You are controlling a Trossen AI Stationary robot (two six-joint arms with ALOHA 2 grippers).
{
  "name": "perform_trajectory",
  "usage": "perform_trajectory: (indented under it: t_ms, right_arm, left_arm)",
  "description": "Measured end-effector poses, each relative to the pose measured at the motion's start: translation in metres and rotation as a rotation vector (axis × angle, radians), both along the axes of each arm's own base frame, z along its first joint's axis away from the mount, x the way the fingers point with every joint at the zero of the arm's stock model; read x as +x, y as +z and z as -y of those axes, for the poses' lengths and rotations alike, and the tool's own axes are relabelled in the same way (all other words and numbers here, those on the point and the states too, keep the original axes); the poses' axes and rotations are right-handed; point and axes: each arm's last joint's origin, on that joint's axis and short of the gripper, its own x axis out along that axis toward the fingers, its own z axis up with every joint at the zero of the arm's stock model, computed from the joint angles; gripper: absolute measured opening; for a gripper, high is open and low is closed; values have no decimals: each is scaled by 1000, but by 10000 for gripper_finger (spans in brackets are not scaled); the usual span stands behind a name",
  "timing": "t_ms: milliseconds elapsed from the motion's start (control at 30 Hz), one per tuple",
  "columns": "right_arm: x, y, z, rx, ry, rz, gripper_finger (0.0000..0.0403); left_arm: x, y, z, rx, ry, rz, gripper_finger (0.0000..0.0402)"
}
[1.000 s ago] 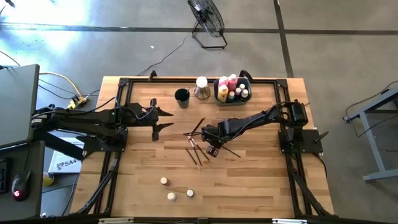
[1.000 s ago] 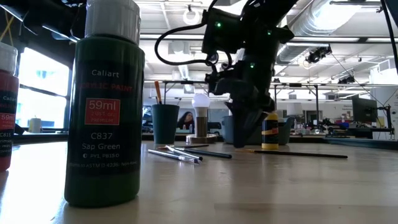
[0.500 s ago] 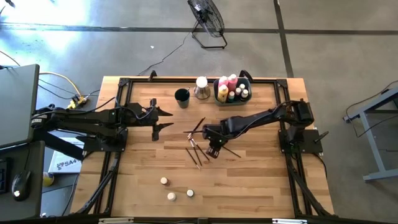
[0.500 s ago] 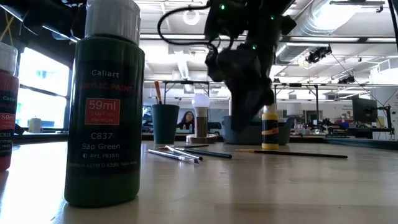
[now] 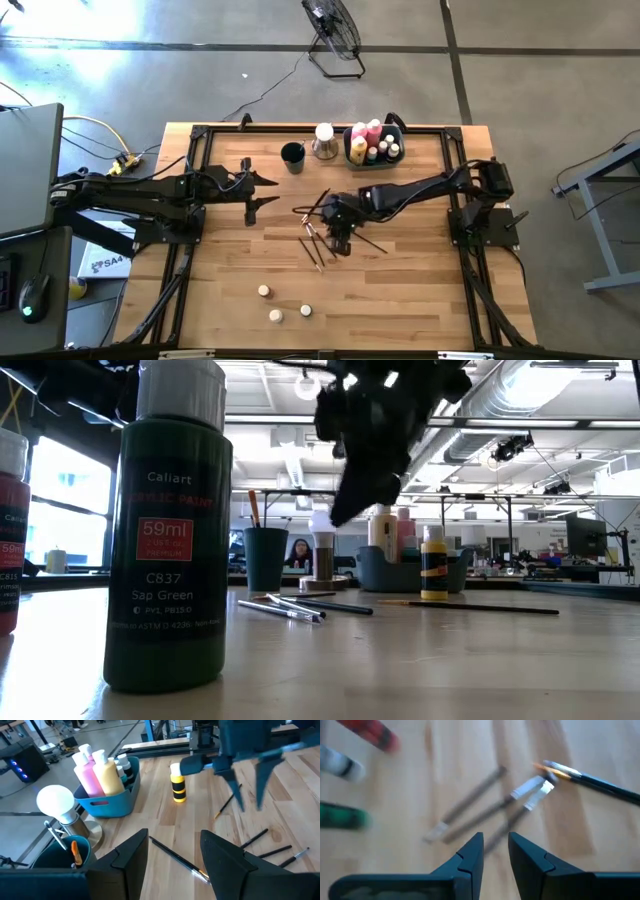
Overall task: Pick & Place Paint Supplies
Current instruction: Put the gold paintbrush into the blue cup
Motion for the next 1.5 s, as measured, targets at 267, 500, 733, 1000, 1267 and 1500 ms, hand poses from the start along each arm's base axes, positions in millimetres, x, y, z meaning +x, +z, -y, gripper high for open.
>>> perform_trajectory:
  t_ms: [267, 500, 733, 1000, 1267, 1500]
  right_arm:
    - [-10, -7, 19, -135, -14, -128, 83]
    - [-15, -10, 31, -142, 64, -173, 88]
    - [-14, -12, 30, -207, 155, -163, 124]
    - [-7, -42, 31, -204, 116, -253, 143]
    - [-8, -46, 31, -173, 78, -278, 134]
    - [-9, -57, 31, -163, 64, -338, 133]
  left_arm:
    - [0, 0, 0, 4, 16, 1, 177]
    - [0, 0, -1, 9, 33, 3, 177]
    - [0, 0, -1, 9, 34, 3, 177]
    - [0, 0, -1, 9, 36, 0, 177]
    - [0, 0, -1, 9, 35, -3, 177]
    - [0, 0, -1, 9, 35, -3, 177]
